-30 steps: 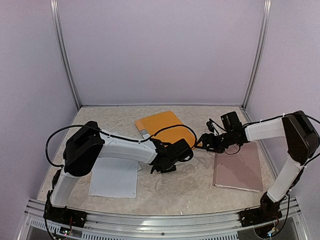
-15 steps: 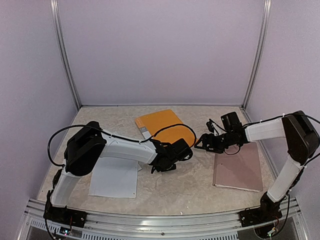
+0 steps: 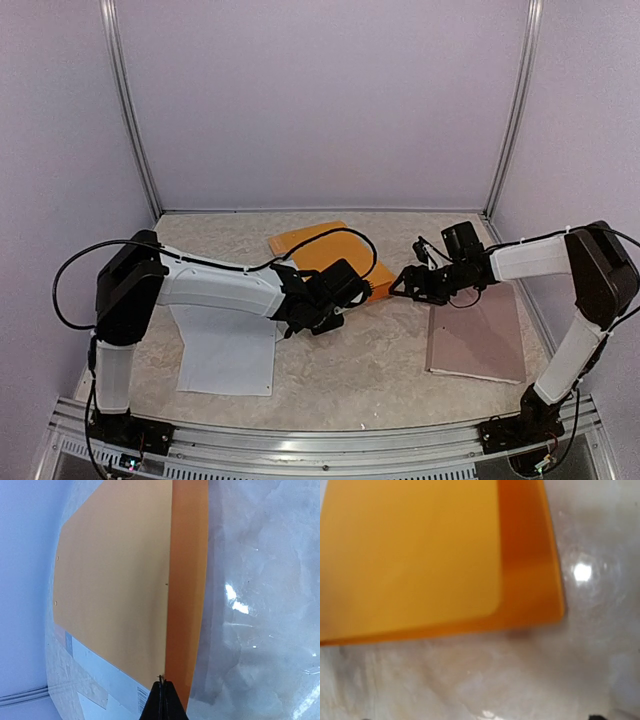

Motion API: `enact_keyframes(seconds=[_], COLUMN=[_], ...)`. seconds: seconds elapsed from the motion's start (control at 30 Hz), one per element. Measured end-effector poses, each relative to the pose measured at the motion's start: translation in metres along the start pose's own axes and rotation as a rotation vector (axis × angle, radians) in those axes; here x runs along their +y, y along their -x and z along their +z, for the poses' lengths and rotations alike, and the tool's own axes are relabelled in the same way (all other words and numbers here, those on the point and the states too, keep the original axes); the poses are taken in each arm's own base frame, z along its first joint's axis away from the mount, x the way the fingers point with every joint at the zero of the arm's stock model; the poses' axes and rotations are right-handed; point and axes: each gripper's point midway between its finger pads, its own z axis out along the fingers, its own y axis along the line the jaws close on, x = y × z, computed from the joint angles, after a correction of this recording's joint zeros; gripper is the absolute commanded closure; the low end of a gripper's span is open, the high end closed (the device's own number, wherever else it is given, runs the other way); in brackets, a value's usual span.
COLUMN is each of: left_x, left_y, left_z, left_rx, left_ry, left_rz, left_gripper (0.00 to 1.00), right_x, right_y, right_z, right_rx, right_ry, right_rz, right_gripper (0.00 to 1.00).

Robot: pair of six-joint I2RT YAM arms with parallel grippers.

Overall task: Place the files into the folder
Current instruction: Pick up the folder from the center of the board, then pass from the left arm to the right

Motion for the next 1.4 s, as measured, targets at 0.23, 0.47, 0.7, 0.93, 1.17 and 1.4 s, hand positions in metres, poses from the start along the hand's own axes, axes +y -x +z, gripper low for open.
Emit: enact_keyframes(seconds=[0.23, 0.47, 0.7, 0.93, 1.17, 1.4], left_x=[0.011, 0.006, -0.002, -0.006, -0.008, -0.016], left_y=[0.008, 0.010, 0.012, 0.013, 0.012, 0.010], left_z=[-0.034, -0.038, -0.039, -0.040, -0.040, -0.036], left_rx=[-0.069, -0.080, -0.082, -0.084, -0.079, -0.070], left_ry=[-0.018, -0.044, -0.052, -0.060, -0.064, -0.088], left_rz=[-0.113, -0.163, -0.159, -0.161, -0.164, -0.176], left_gripper=[1.00, 1.00, 1.00, 1.00, 1.00, 1.00], right_x=[0.007, 0.019, 0.033, 0.033, 0.031, 0.043], right_y=[0.010, 0.019, 0.032, 0.038, 0.037, 0.044], right_z=[-0.002, -0.006, -0.016, -0.009, 0.010, 0.016], right_rx=[-0.021, -0.051, -0.105, -0.120, -0.104, -0.121], right_ry=[0.017, 0.069, 0.115, 0.139, 0.196, 0.265], right_rz=[0.000, 0.034, 0.040, 0.076, 0.138, 0.173], right_gripper=[0.08, 0.08, 0.09, 0.14, 0.44, 1.00])
